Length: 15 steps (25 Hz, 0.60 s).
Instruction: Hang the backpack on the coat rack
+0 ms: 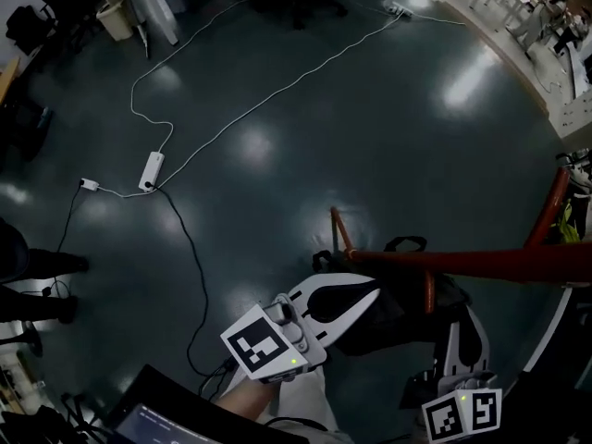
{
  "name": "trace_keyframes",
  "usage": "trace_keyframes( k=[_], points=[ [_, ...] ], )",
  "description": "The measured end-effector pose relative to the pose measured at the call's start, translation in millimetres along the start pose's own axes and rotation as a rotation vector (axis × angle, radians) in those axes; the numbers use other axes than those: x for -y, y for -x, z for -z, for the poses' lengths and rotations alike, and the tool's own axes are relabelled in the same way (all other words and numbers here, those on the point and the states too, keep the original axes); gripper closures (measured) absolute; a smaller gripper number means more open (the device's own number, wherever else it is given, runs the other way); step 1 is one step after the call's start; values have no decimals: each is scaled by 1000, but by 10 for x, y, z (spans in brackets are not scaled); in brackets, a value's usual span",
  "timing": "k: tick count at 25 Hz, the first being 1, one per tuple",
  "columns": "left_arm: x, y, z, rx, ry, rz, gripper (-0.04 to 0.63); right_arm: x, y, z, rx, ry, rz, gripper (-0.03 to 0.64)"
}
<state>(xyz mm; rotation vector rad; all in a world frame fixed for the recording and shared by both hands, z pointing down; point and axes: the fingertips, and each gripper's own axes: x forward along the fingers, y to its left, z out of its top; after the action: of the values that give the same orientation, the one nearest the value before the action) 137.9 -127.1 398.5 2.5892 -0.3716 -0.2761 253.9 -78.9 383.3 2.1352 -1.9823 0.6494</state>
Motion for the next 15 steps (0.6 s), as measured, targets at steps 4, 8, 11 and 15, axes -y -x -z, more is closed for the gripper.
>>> trace_keyframes(
  k=[4,8,11,15],
  points=[
    [3,-138,-18,1,24,-25,586,102,-118,-105,-60,-4,-4,586],
    [-93,-76,-41,-4,34,-35,586,32,-231,-97,-109,-5,1,584],
    [-172,-7,-57,6,36,-52,586,-10,-297,-72,-141,-8,-10,584],
    [-271,57,41,19,37,-74,586,15,-351,85,-169,-11,-23,584]
  ],
)
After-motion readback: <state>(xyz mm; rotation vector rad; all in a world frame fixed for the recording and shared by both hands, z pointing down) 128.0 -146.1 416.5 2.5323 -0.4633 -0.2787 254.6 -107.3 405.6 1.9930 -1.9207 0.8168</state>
